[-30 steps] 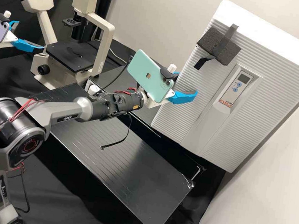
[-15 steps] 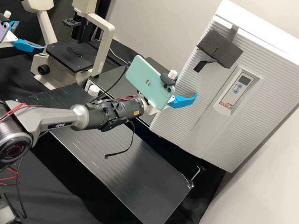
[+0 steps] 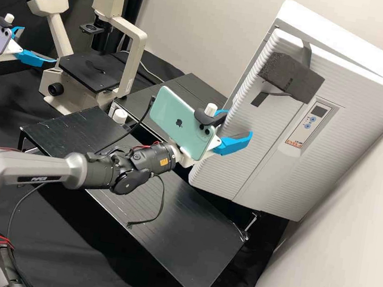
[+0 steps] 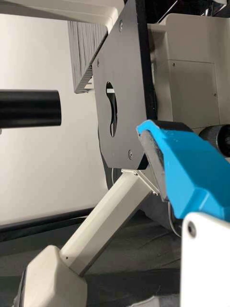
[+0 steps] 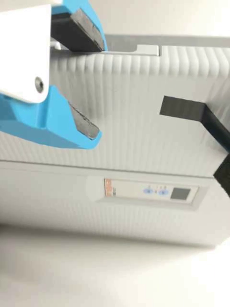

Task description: Open the incubator door.

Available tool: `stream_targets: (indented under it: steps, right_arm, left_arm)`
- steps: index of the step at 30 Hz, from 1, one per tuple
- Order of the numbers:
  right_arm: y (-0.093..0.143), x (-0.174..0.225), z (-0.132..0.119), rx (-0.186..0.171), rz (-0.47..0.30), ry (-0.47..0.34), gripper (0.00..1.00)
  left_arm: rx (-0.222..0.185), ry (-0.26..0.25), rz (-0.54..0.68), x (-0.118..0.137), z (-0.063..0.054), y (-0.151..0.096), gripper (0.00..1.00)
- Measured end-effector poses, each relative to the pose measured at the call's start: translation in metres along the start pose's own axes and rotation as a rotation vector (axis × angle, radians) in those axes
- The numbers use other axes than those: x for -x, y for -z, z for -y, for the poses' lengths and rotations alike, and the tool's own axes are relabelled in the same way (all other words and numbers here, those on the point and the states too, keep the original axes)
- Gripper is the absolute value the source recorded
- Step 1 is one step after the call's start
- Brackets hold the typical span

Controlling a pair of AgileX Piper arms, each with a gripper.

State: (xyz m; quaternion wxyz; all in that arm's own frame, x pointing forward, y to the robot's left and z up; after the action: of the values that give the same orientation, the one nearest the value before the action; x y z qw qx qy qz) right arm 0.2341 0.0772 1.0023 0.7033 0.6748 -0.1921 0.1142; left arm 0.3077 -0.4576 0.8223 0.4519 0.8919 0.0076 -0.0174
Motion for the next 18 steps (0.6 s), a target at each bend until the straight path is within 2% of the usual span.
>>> stream_targets:
  steps: [2, 3, 6, 11, 15, 18]
  right_arm:
    - [-0.002, 0.006, -0.003, 0.003, 0.008, -0.012, 0.00]
    - [-0.004, 0.008, -0.003, 0.005, 0.013, -0.016, 1.00]
    - [-0.004, 0.013, -0.006, 0.000, 0.017, -0.030, 1.00]
    - [-0.008, 0.017, -0.012, -0.032, 0.040, -0.066, 1.00]
    - [-0.009, 0.018, -0.019, -0.010, 0.040, -0.118, 1.00]
    - [-0.010, 0.021, -0.023, 0.040, 0.058, -0.156, 1.00]
  left_arm:
    - [0.000, 0.000, 0.000, 0.000, 0.000, 0.000, 1.00]
    - [0.000, 0.000, 0.000, 0.000, 0.000, 0.000, 1.00]
    - [0.000, 0.000, 0.000, 0.000, 0.000, 0.000, 1.00]
    - [0.000, 0.000, 0.000, 0.000, 0.000, 0.000, 1.00]
    - [0.000, 0.000, 0.000, 0.000, 0.000, 0.000, 1.00]
    - [0.000, 0.000, 0.000, 0.000, 0.000, 0.000, 1.00]
